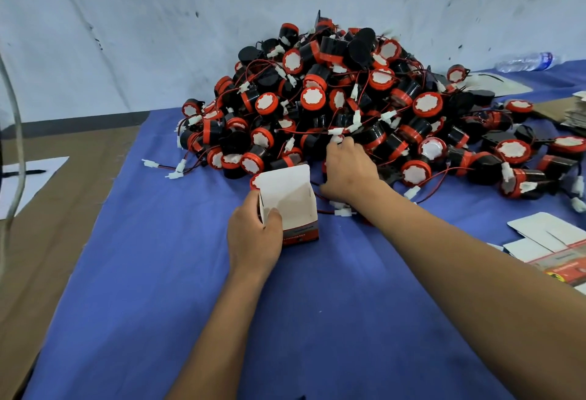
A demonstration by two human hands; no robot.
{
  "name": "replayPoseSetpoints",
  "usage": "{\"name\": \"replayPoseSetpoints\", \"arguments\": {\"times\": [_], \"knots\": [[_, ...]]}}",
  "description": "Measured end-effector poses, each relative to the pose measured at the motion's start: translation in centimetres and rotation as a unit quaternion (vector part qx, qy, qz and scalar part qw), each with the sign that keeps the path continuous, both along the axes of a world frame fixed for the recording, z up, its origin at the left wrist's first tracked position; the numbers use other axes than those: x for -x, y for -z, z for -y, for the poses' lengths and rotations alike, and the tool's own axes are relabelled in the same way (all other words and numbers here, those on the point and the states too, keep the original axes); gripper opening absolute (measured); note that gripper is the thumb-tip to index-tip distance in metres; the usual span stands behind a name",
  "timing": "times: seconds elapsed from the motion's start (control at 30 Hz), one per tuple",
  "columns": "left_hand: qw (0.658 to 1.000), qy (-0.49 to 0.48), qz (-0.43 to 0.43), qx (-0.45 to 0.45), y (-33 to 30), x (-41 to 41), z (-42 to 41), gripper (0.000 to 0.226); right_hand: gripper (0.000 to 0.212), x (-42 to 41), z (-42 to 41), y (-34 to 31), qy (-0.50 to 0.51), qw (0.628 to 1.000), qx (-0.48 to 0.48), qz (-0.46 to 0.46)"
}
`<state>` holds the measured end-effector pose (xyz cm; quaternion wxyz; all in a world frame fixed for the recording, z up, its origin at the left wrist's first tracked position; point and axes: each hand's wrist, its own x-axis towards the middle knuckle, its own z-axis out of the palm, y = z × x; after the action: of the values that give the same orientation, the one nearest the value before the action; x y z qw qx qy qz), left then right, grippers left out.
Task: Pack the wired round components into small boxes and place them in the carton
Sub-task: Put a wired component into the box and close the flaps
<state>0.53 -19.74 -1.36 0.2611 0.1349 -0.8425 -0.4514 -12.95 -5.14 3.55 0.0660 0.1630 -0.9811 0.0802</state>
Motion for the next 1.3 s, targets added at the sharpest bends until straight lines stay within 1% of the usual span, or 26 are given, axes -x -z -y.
{"name": "replayPoseSetpoints", "arguments": {"times": [0.07, 0.13, 0.2, 0.27, 0.33, 0.37, 0.4, 0.43, 0.47, 0.5, 0.53, 0.57, 0.63, 0.67, 0.73, 0.77, 0.8, 0.83, 0.87, 0.9, 0.93, 1.0, 1.03, 1.13, 1.2, 1.3], "knots": [[1.0, 0.0, 0.002, 0.004, 0.1, 0.0, 0.0, 0.031, 0.075, -0.1, 0.3, 0.2, -0.011, 1.0, 0.021, 0.01], [1.0, 0.002, 0.0, 0.001, 0.1, -0.1, 0.1, 0.028, 0.073, -0.2, 0.5, 0.7, -0.019, 0.999, 0.035, 0.019], [1.0, -0.004, 0.001, -0.005, 0.1, 0.0, 0.3, 0.02, 0.063, -0.2, 0.4, 0.7, -0.012, 0.993, 0.086, 0.074], [1.0, -0.011, 0.005, -0.013, 0.2, 0.0, 0.4, 0.011, 0.045, -0.2, -0.1, 0.4, -0.008, 0.99, 0.081, 0.118], [1.0, -0.017, 0.008, -0.013, 0.2, 0.0, 0.5, 0.015, 0.044, -0.3, -0.7, 0.4, -0.016, 0.992, 0.062, 0.107], [1.0, -0.019, 0.007, -0.015, 0.2, 0.0, 0.6, 0.017, 0.043, -0.7, -0.9, 0.4, -0.021, 0.993, 0.092, 0.074], [1.0, -0.021, 0.008, -0.019, 0.2, 0.0, 0.6, 0.018, 0.043, -1.2, -1.2, 0.4, -0.028, 0.985, 0.167, 0.028], [0.999, -0.023, 0.01, -0.022, 0.2, 0.0, 0.6, 0.017, 0.046, -2.1, -1.4, 0.3, -0.031, 0.957, 0.29, -0.005], [0.999, -0.023, 0.011, -0.025, 0.1, 0.1, 0.6, 0.016, 0.046, -3.0, -1.4, 0.0, -0.034, 0.901, 0.432, -0.022], [0.999, -0.023, 0.01, -0.024, 0.1, 0.1, 0.5, 0.013, 0.044, -3.9, -1.5, -0.5, -0.037, 0.837, 0.546, -0.033], [0.999, -0.025, 0.011, -0.021, 0.1, 0.0, 0.5, 0.011, 0.043, -4.7, -1.4, -0.9, -0.041, 0.801, 0.595, -0.055], [0.999, -0.027, 0.01, -0.018, 0.2, 0.0, 0.5, 0.009, 0.044, -5.7, -1.3, -1.5, -0.052, 0.8, 0.591, -0.093], [0.999, -0.029, 0.014, -0.013, 0.4, 0.0, 0.5, 0.013, 0.049, -7.5, -0.9, -2.7, -0.106, 0.818, 0.542, -0.161], [0.999, -0.032, 0.02, -0.01, 0.4, 0.1, 0.5, 0.014, 0.05, -8.6, -0.4, -3.2, -0.152, 0.819, 0.527, -0.169], [0.999, -0.033, 0.016, 0.01, 0.2, -0.1, 0.2, 0.017, 0.054, -10.4, 0.8, -3.4, -0.252, 0.824, 0.492, -0.123], [1.0, -0.029, 0.006, 0.01, -0.2, -0.3, -0.1, 0.033, 0.058, -11.1, 1.5, -3.2, -0.283, 0.84, 0.452, -0.101], [1.0, -0.014, -0.013, -0.015, -0.7, -0.7, -0.5, 0.06, 0.062, -11.6, 2.2, -2.9, -0.301, 0.863, 0.397, -0.088], [0.998, 0.006, -0.027, -0.065, -1.0, -1.0, -0.9, 0.079, 0.063, -11.9, 2.8, -2.3, -0.308, 0.886, 0.336, -0.078], [0.996, 0.018, -0.026, -0.077, -0.9, -1.1, -0.9, 0.082, 0.062, -12.0, 3.1, -1.7, -0.3, 0.907, 0.286, -0.072], [0.996, 0.029, -0.016, -0.077, -0.8, -1.2, -0.8, 0.074, 0.06, -12.0, 3.2, -1.2, -0.282, 0.922, 0.256, -0.073], [0.998, 0.022, 0.003, -0.05, -0.7, -1.1, -0.5, 0.061, 0.057, -11.8, 2.9, -0.8, -0.262, 0.929, 0.25, -0.079], [0.999, 0.005, 0.033, -0.011, -0.4, -0.6, 0.3, 0.023, 0.052, -11.3, 1.9, -0.2, -0.218, 0.937, 0.26, -0.083], [0.999, 0.006, 0.035, -0.006, -0.4, -0.4, 0.4, 0.013, 0.05, -11.0, 1.4, -0.1, -0.195, 0.945, 0.251, -0.078], [0.999, 0.014, 0.026, -0.029, -0.6, -0.3, 0.4, 0.024, 0.044, -10.9, 0.6, 0.1, -0.138, 0.97, 0.186, -0.068], [0.999, 0.011, 0.022, -0.039, -0.7, -0.3, 0.5, 0.033, 0.045, -11.3, 0.6, -0.1, -0.11, 0.981, 0.132, -0.089], [0.995, 0.03, 0.035, -0.092, -0.8, -0.5, 0.5, 0.028, 0.044, -11.6, 0.4, -1.0, -0.109, 0.985, 0.12, -0.06]]}}
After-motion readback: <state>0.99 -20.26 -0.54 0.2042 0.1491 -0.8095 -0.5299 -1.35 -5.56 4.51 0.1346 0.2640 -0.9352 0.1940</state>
